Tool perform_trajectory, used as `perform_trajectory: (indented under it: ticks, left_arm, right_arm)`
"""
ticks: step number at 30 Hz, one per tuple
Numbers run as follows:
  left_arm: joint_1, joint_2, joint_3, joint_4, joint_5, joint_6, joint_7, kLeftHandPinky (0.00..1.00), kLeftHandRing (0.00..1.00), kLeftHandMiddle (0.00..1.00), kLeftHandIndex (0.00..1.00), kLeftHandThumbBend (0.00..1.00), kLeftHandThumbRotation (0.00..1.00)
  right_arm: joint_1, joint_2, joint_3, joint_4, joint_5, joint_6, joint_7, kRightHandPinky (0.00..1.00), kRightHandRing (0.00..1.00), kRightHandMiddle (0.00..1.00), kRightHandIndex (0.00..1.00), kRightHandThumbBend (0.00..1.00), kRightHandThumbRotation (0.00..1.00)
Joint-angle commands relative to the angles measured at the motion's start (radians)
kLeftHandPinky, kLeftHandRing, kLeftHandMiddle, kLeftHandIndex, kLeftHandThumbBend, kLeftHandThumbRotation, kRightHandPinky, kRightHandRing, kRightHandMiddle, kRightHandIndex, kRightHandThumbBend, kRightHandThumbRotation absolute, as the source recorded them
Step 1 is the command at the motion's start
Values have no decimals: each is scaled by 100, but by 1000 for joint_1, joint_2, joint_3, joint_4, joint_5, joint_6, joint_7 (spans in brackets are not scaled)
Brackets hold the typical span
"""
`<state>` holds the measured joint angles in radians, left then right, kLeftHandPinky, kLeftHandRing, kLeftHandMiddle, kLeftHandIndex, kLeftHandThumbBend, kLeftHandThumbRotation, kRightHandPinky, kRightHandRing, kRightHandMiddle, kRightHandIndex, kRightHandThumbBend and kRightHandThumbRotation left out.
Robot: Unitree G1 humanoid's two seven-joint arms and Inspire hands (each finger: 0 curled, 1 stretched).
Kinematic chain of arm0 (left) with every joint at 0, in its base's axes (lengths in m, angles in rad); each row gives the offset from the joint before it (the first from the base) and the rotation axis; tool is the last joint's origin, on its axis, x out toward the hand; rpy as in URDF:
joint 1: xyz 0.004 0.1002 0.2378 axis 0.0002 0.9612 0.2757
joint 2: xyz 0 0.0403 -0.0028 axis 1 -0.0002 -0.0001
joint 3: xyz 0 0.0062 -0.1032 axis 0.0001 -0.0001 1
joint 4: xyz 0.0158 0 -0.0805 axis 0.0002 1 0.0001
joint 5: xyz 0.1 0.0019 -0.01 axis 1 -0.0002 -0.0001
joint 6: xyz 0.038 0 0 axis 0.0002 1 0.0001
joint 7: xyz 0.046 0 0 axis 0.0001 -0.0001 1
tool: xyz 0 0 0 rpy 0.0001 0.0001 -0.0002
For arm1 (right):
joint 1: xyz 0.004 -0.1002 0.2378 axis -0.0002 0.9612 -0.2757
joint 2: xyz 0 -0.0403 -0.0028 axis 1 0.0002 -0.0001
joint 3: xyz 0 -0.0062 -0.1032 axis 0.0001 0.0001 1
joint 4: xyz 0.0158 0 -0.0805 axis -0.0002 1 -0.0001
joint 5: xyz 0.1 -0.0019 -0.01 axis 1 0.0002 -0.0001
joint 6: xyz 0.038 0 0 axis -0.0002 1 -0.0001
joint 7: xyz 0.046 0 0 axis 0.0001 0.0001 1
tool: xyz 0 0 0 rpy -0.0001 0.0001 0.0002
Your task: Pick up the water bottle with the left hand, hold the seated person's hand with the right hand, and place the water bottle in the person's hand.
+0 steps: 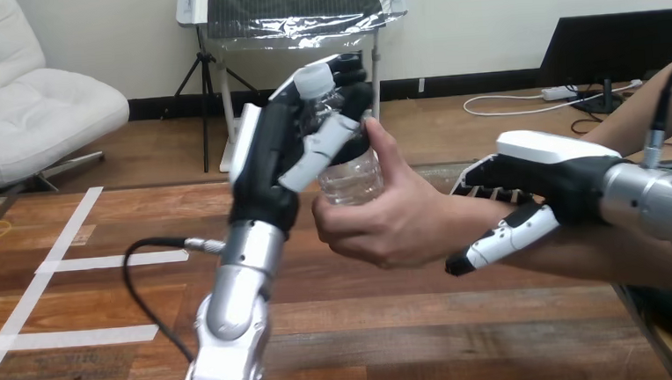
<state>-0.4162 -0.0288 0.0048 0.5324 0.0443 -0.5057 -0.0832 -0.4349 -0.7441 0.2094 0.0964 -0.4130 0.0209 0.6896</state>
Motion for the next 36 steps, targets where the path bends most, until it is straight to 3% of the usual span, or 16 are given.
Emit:
perform_trajectory:
  ticks: [1,13,20,29,36]
  left_arm:
    - [23,20,15,-122,-24,6,5,84,80,76,72,71,82]
    - [134,20,8,-330,-81,95,-14,81,75,75,70,66,77]
    - [190,27,-1,-431,-79,149,-14,71,71,73,68,67,80]
    - [256,25,-9,-521,-78,176,-17,67,71,72,67,61,81]
    - [306,28,-13,-570,-80,182,-26,65,72,72,67,56,81]
  right_arm:
    - [37,-13,-44,-36,42,43,20,58,69,75,82,100,70]
    - [119,-23,-107,-137,94,80,18,69,85,87,88,100,72]
    - [157,-16,-139,-174,96,78,-12,71,90,91,91,100,81]
    - [208,18,-178,-216,97,82,-103,68,88,90,91,100,88]
    - [253,56,-204,-222,98,27,-223,65,85,87,90,100,92]
